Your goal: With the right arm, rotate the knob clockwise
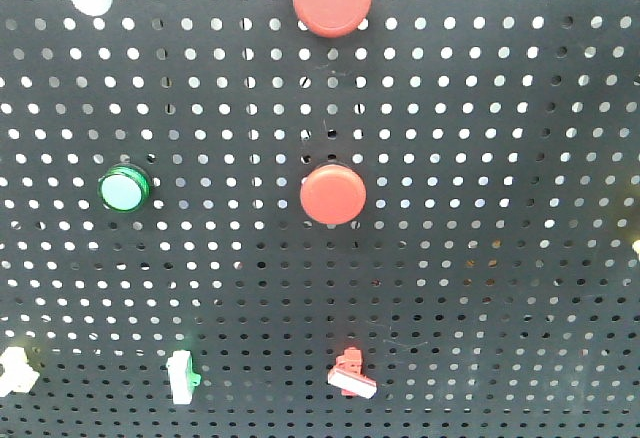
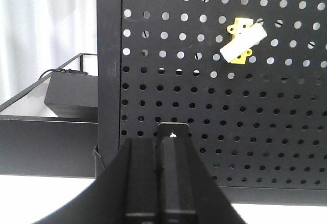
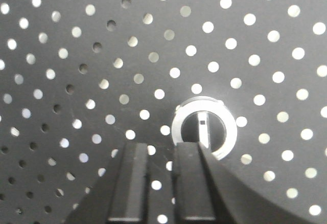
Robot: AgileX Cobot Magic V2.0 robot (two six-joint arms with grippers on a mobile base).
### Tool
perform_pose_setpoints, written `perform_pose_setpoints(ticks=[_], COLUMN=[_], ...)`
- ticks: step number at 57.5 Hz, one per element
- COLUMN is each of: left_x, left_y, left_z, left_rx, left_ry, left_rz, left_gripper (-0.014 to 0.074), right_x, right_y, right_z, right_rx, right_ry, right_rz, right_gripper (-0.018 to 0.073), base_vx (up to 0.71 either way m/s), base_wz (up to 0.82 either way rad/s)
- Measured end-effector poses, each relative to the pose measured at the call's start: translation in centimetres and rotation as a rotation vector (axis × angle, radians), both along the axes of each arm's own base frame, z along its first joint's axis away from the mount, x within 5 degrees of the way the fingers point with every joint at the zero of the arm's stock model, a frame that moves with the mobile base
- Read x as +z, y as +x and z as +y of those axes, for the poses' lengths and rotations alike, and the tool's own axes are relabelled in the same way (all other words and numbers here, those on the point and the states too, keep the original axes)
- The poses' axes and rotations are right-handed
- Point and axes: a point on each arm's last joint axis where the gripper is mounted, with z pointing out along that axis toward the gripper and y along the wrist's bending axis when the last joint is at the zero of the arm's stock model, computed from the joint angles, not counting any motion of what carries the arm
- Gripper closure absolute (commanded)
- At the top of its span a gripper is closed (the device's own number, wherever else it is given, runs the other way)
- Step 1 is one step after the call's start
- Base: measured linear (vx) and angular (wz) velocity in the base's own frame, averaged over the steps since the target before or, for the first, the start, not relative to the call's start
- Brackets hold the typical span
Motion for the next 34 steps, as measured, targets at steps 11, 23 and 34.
perform_pose_setpoints(ticks=[11, 23, 34], left_x=[0.0, 0.0, 0.0], left_y=[0.0, 0.0, 0.0], left_z=[0.0, 0.0, 0.0], left_rx=[0.000, 0.000, 0.000], left_ry=[0.000, 0.000, 0.000], left_rz=[0.000, 0.000, 0.000], left_gripper=[0.0603, 0.0603, 0.0603], right_x=[0.0, 0.7, 1.4], right_y=[0.0, -1.5, -2.9], right_z=[-0.1, -0.7, -1.2], right_rx=[-0.006, -0.009, -0.006], right_ry=[0.005, 0.051, 0.074], right_rz=[-0.001, -0.052, -0.100], right_gripper=[0.0306, 0.0306, 0.0306], base_vx=[0.00, 0.00, 0.00], base_wz=[0.00, 0.00, 0.00])
